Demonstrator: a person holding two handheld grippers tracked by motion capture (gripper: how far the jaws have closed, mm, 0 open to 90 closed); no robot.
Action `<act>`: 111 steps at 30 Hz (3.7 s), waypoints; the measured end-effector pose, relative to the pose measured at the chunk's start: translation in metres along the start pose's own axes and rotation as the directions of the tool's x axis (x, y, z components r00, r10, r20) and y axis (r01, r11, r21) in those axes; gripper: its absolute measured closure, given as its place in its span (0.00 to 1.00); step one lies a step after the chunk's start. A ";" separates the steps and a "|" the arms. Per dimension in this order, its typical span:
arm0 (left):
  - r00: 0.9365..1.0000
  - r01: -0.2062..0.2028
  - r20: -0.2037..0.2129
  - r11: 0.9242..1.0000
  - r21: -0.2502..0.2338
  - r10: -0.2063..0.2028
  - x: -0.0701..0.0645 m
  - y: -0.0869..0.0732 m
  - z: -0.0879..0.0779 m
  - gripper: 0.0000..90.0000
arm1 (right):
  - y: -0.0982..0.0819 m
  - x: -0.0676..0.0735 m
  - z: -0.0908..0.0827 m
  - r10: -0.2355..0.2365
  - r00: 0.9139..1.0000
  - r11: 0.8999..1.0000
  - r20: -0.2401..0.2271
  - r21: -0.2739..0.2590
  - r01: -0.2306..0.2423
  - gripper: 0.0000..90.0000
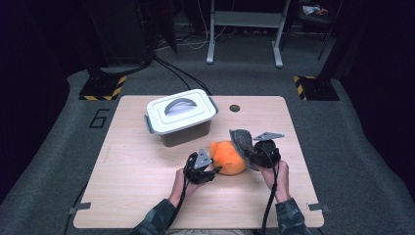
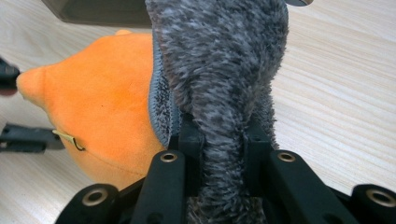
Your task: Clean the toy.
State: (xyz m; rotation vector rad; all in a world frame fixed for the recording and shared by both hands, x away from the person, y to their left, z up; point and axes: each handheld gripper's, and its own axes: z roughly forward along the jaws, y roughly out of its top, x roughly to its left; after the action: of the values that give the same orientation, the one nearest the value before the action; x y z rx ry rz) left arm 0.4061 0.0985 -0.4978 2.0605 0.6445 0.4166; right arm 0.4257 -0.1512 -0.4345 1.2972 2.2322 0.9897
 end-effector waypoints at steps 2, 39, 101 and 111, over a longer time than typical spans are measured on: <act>1.000 0.012 0.007 1.000 0.007 -0.012 0.000 0.002 0.001 0.82 | 0.000 0.000 0.000 0.000 1.000 1.000 -0.001 -0.005 0.000 0.83; 0.966 0.245 0.088 0.969 -0.010 -0.243 0.019 0.014 -0.004 0.87 | -0.004 0.019 -0.009 -0.050 0.997 0.999 0.063 0.007 0.050 0.83; 0.966 0.238 0.111 0.971 -0.017 -0.235 0.021 0.009 -0.002 0.86 | 0.010 0.033 -0.007 -0.095 0.994 0.995 0.052 0.012 0.094 0.81; 0.964 0.244 0.110 0.970 -0.013 -0.241 0.023 0.008 -0.002 0.86 | -0.006 0.003 0.007 -0.011 0.993 0.997 0.117 0.074 0.003 0.82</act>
State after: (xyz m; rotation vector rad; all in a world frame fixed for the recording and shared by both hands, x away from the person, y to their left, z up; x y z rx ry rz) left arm 0.4261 0.1095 -0.4891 1.9349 0.8097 0.1701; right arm 0.4245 -0.1479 -0.4435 1.3419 2.2005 0.8135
